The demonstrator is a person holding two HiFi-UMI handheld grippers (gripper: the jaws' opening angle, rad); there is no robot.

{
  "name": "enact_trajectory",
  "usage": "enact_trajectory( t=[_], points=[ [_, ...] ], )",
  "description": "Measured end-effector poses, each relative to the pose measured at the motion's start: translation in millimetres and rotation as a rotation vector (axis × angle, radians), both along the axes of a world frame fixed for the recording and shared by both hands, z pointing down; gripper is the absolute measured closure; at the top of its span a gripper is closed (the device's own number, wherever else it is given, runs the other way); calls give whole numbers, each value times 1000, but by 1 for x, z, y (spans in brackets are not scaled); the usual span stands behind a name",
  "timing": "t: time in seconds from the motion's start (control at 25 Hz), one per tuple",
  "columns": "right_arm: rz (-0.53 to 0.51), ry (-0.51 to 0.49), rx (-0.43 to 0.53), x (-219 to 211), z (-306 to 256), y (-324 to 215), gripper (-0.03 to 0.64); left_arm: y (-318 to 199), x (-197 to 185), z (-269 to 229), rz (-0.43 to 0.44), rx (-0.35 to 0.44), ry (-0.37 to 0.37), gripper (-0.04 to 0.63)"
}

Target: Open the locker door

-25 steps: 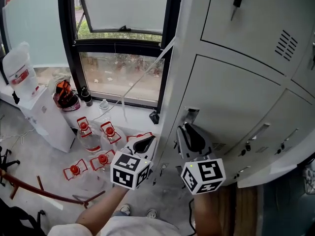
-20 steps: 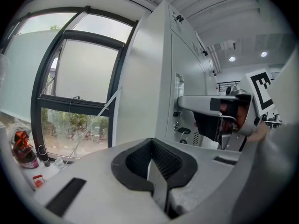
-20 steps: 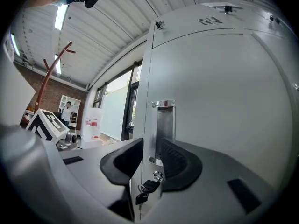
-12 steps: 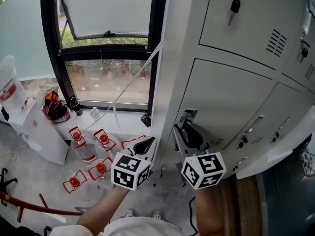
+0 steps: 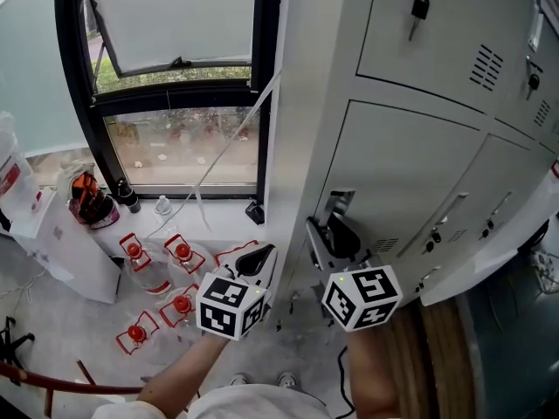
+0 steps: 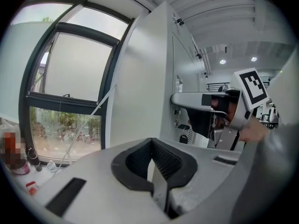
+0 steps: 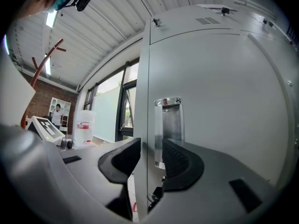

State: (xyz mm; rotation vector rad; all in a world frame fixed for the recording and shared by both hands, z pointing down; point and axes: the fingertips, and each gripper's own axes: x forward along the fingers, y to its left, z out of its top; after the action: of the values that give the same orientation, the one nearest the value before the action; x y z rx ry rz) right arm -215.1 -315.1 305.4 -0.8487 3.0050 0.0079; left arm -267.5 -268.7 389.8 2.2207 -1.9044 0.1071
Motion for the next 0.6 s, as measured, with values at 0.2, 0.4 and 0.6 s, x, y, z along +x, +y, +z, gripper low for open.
enact_trajectory(
  t=[0.2, 0.4, 0.6],
  points=[
    [18, -19, -5, 0, -1, 2, 489, 5, -3, 1, 25, -3, -4, 589],
    [22, -21, 3, 3, 0, 13, 460, 8, 0, 2, 59, -4, -4, 589],
    [64, -23, 2, 15, -1, 20, 460, 10, 10, 7, 108, -14, -1, 589]
  ],
)
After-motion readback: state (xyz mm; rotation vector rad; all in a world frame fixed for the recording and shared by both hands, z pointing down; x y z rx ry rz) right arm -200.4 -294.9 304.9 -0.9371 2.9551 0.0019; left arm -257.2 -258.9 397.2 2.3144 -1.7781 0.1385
